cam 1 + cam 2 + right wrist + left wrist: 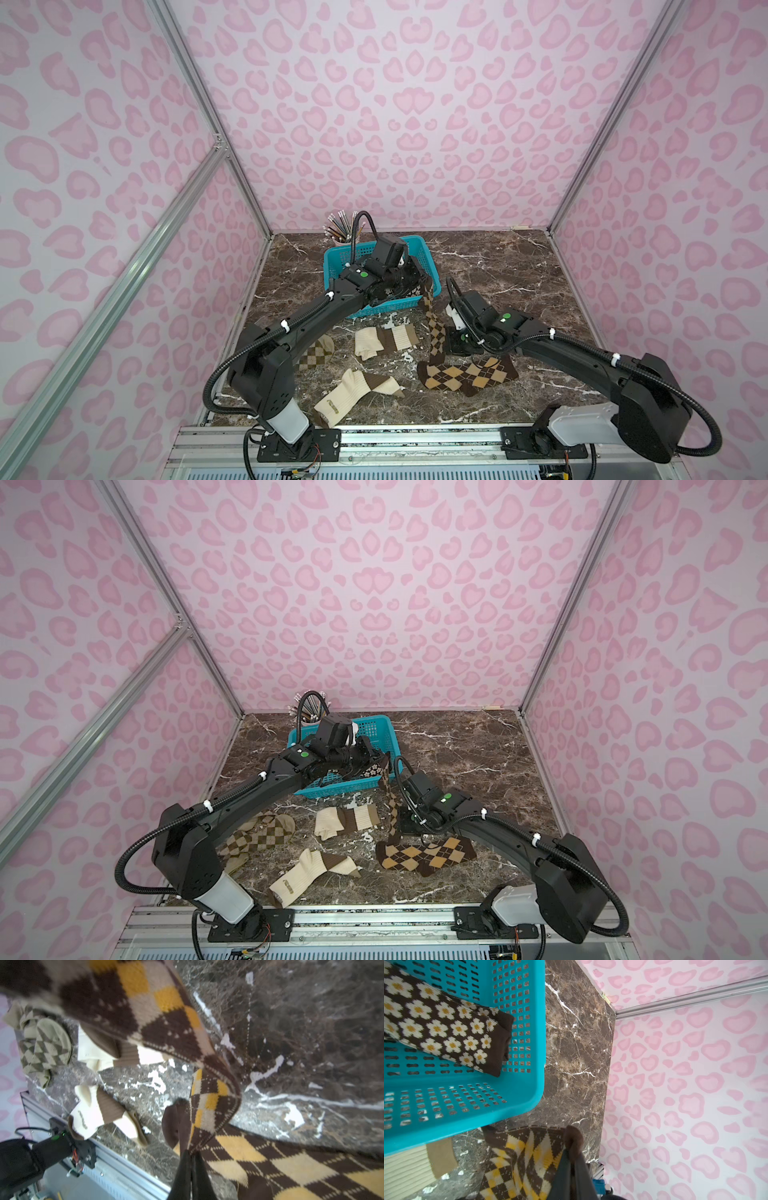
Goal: Place the socks together as a pair
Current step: Place the sock at the center of the board.
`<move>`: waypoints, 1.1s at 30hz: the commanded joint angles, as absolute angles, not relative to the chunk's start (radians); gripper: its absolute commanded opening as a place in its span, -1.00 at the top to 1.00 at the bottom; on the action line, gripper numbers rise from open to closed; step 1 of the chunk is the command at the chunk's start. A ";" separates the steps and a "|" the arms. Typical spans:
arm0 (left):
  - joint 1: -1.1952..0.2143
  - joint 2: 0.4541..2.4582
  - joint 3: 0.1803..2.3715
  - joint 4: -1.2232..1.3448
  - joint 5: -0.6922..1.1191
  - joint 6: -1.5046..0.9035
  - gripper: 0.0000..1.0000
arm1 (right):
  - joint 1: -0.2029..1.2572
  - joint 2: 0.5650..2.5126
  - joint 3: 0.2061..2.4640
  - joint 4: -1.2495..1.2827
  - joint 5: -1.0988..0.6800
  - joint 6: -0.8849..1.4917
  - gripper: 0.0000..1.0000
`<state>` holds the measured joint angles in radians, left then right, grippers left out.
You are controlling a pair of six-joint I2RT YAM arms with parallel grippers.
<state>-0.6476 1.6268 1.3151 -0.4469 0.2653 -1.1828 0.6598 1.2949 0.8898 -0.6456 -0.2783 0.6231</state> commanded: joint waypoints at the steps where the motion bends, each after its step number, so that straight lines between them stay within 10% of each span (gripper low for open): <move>1: -0.670 1.575 1.292 -0.496 0.257 -1.275 0.94 | 0.606 1.236 0.902 -0.854 -0.401 0.524 1.00; 12: -0.779 1.411 1.049 -0.510 0.208 -1.452 0.94 | 0.451 1.221 0.927 -1.151 -0.389 0.349 1.00; 27: -0.721 1.692 1.099 -0.477 0.200 -1.386 0.94 | 0.335 1.582 1.075 -1.031 -0.271 0.247 1.00; 33: -0.700 1.755 1.174 -0.505 0.193 -1.361 -0.36 | 0.256 1.662 1.118 -1.011 -0.240 0.223 0.80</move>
<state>-0.7029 1.7470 1.1442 -0.5285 0.2085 -1.3830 0.2756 1.6493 1.0977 -1.0080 -0.2718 0.2527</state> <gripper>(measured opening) 0.528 0.071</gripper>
